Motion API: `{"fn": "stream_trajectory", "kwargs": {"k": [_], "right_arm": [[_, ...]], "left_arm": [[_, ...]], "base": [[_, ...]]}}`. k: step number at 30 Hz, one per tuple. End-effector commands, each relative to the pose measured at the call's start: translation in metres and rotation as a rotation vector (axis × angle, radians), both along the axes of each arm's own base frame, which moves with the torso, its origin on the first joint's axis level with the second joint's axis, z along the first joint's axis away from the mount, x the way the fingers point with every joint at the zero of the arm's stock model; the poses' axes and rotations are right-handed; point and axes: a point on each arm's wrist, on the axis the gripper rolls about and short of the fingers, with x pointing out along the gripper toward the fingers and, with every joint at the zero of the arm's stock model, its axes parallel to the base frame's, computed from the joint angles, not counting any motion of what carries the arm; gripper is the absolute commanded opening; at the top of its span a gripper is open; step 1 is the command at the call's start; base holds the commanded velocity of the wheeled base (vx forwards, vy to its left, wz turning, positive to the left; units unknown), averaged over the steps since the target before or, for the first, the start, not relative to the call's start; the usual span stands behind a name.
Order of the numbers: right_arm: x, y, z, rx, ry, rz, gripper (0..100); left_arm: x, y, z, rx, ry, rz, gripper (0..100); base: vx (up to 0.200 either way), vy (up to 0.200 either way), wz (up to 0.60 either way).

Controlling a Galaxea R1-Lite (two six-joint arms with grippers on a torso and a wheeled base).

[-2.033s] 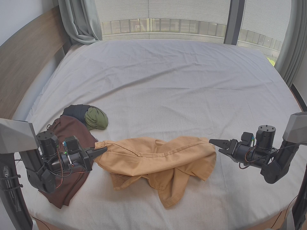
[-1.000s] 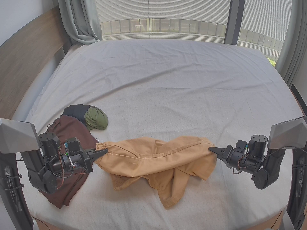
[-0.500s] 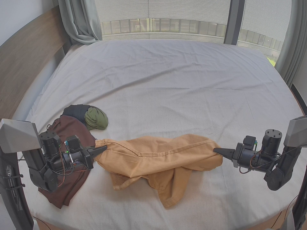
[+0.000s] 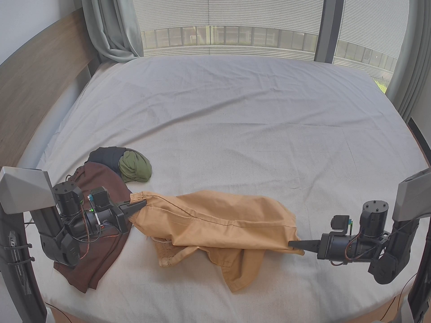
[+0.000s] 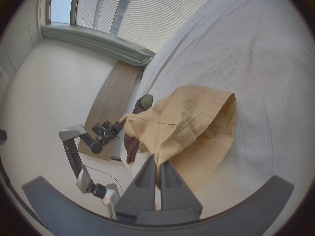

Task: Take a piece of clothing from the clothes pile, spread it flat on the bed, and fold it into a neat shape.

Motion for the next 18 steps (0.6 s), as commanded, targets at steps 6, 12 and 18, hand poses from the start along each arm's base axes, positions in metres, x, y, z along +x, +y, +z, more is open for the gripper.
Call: {"fn": "stream_trajectory", "kwargs": {"k": [6,12,18], "right_arm": [[0.007,0.003,-0.020,-0.032,0.027,0.017,100],[0.020,0.000,-0.018,-0.021,-0.014,-0.016,100],[0.030,-0.008,-0.016,-0.012,-0.039,-0.053,100]], "left_arm": [[0.000,0.000,0.000,0.001,-0.002,-0.001,0],[-0.001,-0.001,-0.001,0.002,0.000,-0.003,0],[-0.001,-0.002,-0.001,0.003,0.002,-0.006,0]], "base": [[0.000,0.000,0.00],[0.000,0.000,0.00],[0.000,0.000,0.00]]}}
